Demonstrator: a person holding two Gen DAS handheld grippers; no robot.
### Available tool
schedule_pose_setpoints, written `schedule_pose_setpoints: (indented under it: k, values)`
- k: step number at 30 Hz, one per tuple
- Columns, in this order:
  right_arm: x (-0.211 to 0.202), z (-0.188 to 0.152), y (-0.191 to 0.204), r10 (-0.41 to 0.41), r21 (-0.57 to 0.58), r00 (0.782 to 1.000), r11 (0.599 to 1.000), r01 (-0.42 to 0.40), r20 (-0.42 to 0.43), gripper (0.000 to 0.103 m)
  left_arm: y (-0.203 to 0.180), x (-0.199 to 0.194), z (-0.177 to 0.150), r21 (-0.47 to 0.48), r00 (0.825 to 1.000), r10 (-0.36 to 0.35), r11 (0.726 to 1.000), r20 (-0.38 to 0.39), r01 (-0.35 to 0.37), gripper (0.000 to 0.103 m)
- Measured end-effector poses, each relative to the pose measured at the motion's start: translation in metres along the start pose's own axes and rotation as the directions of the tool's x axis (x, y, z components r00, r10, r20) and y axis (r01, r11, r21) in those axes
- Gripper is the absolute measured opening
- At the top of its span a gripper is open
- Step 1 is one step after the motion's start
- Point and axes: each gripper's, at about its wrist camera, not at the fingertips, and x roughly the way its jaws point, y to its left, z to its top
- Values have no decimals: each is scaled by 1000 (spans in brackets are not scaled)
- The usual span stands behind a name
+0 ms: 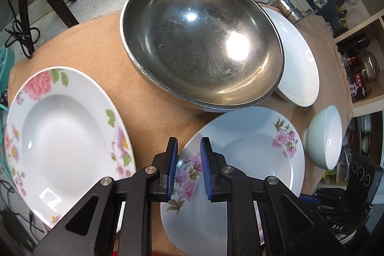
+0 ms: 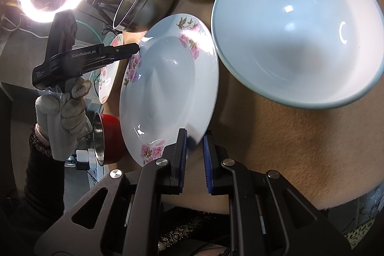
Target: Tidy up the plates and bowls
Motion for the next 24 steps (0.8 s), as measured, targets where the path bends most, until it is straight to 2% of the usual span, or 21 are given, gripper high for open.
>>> schedule_pose_setpoints:
  k: [7,24]
  values:
    - [-1,-3,1,-4,-8,1000,1000,4,-1,13,-8,1,-1,25,999,33,999,2,-33,17]
    - [-3,-7,2,-17,-26,999,1000,16,-28,13,-21,1,-16,34,999,54,998,2,-54,17]
